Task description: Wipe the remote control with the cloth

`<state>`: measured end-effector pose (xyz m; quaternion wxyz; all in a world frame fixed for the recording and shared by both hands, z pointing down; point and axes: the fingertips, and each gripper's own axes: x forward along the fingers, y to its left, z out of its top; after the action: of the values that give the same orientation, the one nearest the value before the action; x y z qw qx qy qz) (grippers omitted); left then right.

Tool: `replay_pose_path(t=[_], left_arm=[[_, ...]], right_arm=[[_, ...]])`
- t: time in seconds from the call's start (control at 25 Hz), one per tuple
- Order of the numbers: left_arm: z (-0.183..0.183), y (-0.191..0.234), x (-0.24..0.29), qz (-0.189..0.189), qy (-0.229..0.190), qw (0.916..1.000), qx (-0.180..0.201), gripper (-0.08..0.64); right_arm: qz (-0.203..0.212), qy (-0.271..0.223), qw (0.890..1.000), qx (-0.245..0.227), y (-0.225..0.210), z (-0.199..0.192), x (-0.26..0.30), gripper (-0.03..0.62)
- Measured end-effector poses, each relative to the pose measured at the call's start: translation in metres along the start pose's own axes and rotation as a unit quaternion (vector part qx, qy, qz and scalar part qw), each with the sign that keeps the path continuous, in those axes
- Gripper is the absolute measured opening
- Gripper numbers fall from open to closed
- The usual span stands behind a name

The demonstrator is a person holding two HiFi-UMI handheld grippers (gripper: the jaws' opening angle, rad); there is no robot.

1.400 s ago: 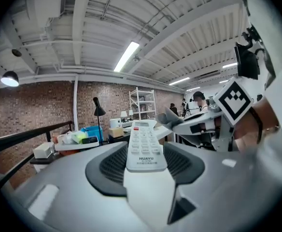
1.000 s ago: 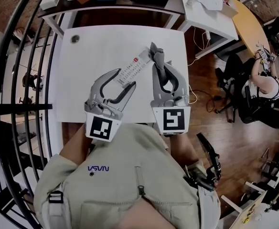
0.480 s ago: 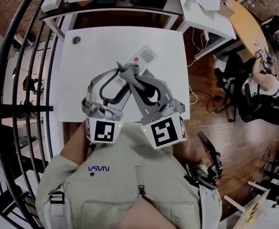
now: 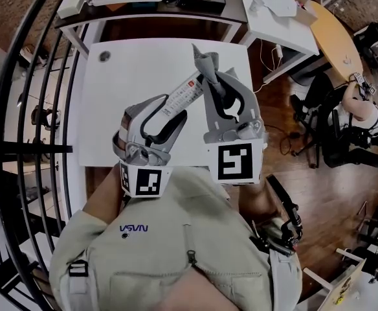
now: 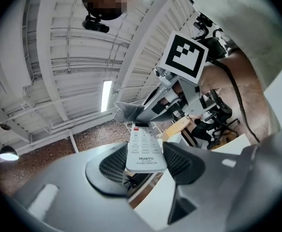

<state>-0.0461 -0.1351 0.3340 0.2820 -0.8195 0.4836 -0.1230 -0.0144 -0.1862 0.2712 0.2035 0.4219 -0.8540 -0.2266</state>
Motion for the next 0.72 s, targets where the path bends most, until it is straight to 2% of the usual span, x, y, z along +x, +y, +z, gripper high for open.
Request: replay_pose_path(t=[0.16,0.28,0.4,0.56,0.64,0.72], left_arm=[[-0.004,0.0,0.005,0.003,0.009,0.9998,0.018,0.241],[-0.009,0.0,0.007,0.002,0.014,0.9998,0.013,0.241],[-0.011,-0.001,0.009,-0.005,0.013,0.9999,-0.009,0.241],[-0.009,0.0,0.01,-0.039,0.006,0.9976,-0.057,0.241],[-0.011,0.002,0.01,-0.054,0.003,0.9945,-0.089,0.241],[-0.012,0.006,0.009,-0.068,-0.001,0.99,-0.124,0.241]], right_arm=[[0.066,0.008,0.998,-0.022,0.038,0.005,0.004,0.04],[0.12,0.015,0.992,-0.032,0.067,0.005,0.004,0.038],[0.167,0.027,0.985,-0.045,0.088,0.001,0.003,0.038],[0.218,0.028,0.975,-0.023,0.095,-0.001,-0.002,0.038],[0.208,0.01,0.978,-0.001,0.085,0.002,-0.004,0.038],[0.145,-0.016,0.989,0.019,0.056,0.006,-0.003,0.038]])
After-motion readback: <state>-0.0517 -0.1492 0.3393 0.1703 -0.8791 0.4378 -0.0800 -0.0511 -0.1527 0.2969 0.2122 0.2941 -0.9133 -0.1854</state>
